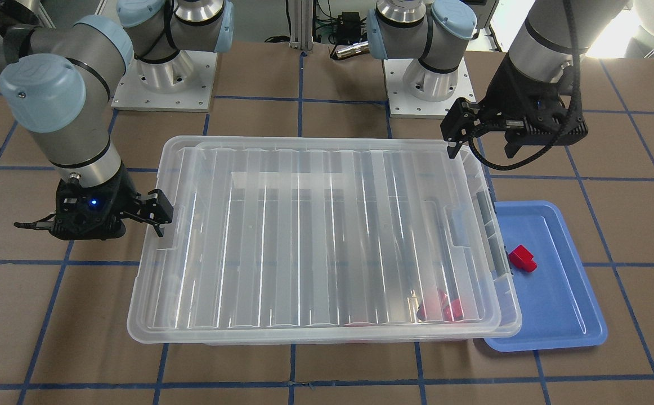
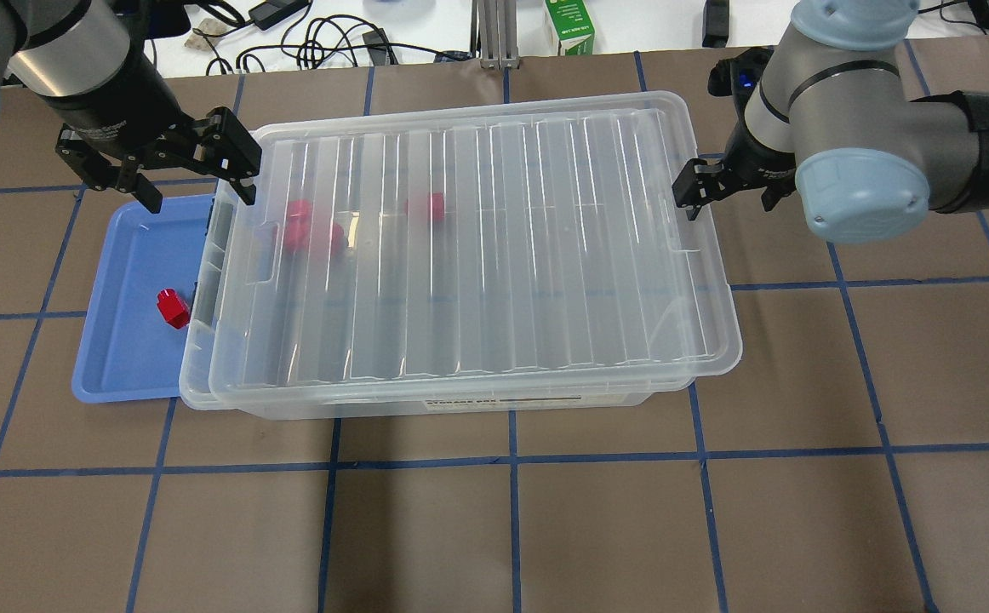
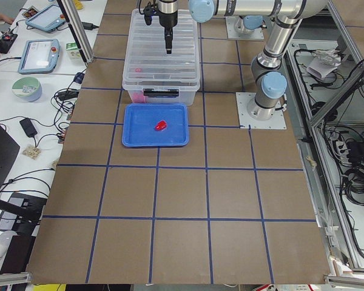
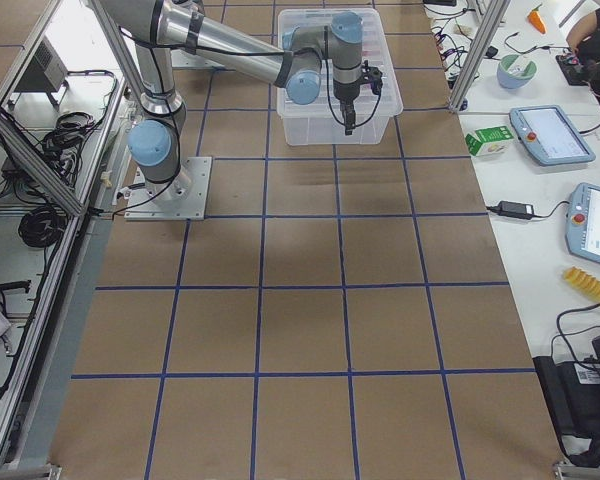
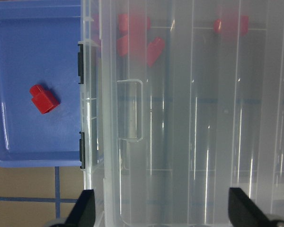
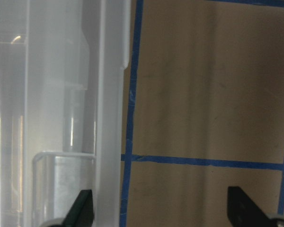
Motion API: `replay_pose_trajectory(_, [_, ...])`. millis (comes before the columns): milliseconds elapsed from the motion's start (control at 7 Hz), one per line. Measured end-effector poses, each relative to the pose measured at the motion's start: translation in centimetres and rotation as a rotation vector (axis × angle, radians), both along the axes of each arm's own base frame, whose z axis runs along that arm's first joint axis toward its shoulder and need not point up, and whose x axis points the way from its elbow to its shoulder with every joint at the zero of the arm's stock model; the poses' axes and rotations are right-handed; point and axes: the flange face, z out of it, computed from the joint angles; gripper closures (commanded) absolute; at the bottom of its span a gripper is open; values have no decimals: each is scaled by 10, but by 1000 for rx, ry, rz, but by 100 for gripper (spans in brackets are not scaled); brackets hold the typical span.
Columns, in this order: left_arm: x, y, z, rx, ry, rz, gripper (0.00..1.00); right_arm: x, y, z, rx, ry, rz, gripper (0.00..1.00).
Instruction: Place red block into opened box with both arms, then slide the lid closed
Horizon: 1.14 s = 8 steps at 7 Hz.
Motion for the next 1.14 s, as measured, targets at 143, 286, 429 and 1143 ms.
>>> replay_pose_trajectory(143, [2, -1, -1, 3, -2, 3, 0, -18, -2, -1, 5, 31, -1, 0])
replay_pose_trajectory(286, [10, -5, -6, 9, -4, 6, 0, -45, -4, -2, 14, 49, -7, 0])
replay_pose_trajectory(429, [35, -15, -17, 24, -1, -7, 0, -77, -6, -2, 23, 58, -14, 0])
replay_pose_trajectory(1143, [211, -72, -172, 10, 63, 66, 0, -161, -3, 2, 32, 74, -23, 0])
